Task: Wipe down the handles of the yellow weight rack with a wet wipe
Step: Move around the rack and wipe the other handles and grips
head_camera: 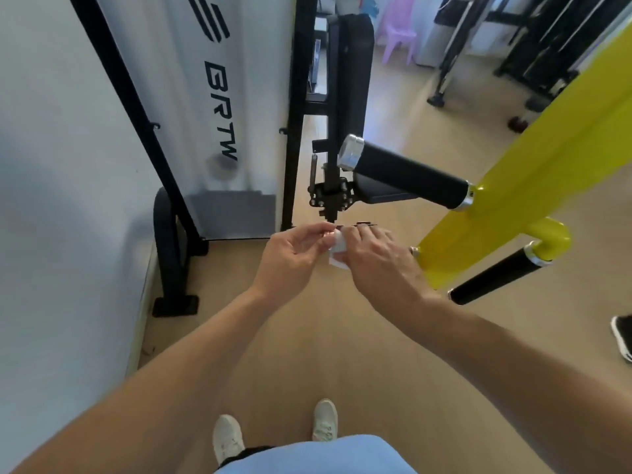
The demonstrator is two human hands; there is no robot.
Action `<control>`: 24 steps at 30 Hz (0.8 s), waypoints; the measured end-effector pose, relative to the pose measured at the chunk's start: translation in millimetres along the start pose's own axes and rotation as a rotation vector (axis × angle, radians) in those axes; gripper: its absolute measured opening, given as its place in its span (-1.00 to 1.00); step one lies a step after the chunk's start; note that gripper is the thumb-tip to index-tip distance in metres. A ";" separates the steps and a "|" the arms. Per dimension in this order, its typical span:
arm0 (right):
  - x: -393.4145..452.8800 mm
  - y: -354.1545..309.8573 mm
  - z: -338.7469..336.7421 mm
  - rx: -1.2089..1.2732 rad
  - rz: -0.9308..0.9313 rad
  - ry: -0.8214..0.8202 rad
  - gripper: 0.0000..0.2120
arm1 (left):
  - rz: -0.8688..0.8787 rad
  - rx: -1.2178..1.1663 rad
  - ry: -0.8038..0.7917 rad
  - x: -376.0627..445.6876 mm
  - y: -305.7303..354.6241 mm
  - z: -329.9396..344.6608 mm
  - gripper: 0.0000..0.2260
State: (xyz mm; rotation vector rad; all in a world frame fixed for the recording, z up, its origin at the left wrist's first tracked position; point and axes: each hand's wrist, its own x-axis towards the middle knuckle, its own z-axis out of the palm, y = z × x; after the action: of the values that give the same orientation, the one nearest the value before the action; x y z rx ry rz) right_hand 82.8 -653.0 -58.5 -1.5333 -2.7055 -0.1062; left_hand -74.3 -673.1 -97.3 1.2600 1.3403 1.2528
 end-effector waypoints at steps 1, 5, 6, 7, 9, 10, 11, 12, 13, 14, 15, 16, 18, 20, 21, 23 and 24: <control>3.7 -5.8 2.0 0.043 -0.026 0.021 -0.77 | 0.016 0.007 -0.007 -0.4 -1.2 -0.9 -0.79; -5.6 -4.0 -6.5 -0.149 0.093 -0.048 -0.77 | 0.038 0.075 -0.009 2.0 -6.3 -3.5 -0.83; -12.0 1.0 -11.2 -0.262 0.153 -0.099 -0.74 | 0.040 0.108 -0.013 2.7 -7.2 -2.6 -0.83; -18.0 5.6 -15.9 -0.369 0.199 -0.154 -0.72 | 0.037 0.130 -0.017 2.9 -8.0 -1.5 -0.83; -22.4 13.7 -18.9 -0.471 0.228 -0.186 -0.71 | 0.033 0.117 -0.016 3.5 -9.8 0.9 -0.83; -19.7 14.7 -15.6 -0.446 0.211 -0.169 -0.70 | 0.032 0.099 -0.007 3.9 -10.6 2.1 -0.83; -14.6 12.2 -10.8 -0.380 0.176 -0.161 -0.70 | 0.031 0.088 0.005 4.8 -11.4 2.6 -0.84; -9.2 6.2 -6.0 -0.296 0.131 -0.148 -0.72 | 0.037 0.087 0.009 5.6 -11.4 2.3 -0.85; -4.1 -0.7 0.3 -0.212 0.079 -0.106 -0.75 | 0.047 0.100 0.010 6.1 -11.4 1.4 -0.85; 0.8 -5.9 6.2 -0.140 0.026 -0.041 -0.77 | 0.060 0.121 0.010 6.7 -12.0 -0.9 -0.85; 4.5 -8.1 10.5 -0.089 -0.010 0.012 -0.79 | 0.069 0.145 0.010 7.7 -13.1 -4.0 -0.84; 5.2 -6.8 11.9 -0.085 -0.014 0.037 -0.79 | 0.072 0.161 0.008 9.2 -13.7 -7.2 -0.85; -2.5 2.8 3.4 -0.240 0.077 -0.048 -0.70 | 0.061 0.160 -0.001 11.8 -13.9 -11.7 -0.85; -12.4 13.9 -9.2 -0.490 0.210 -0.201 -0.63 | 0.028 0.132 -0.013 13.4 -11.6 -10.6 -0.86; -16.1 16.6 -16.1 -0.580 0.254 -0.268 -0.61 | 0.012 0.117 -0.016 13.8 -10.4 -8.2 -0.87; -14.9 13.0 -19.6 -0.585 0.249 -0.286 -0.60 | 0.008 0.110 -0.012 14.2 -7.1 -4.7 -0.87; -9.4 6.7 -17.0 -0.517 0.214 -0.252 -0.59 | 0.010 0.114 -0.011 14.7 -5.7 -4.4 -0.87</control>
State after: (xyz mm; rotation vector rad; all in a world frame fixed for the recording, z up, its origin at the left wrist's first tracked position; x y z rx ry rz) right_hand 93.2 -658.9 -41.9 -2.0851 -2.8196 -0.6992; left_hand -80.6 -658.8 -102.0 1.3525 1.4154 1.1887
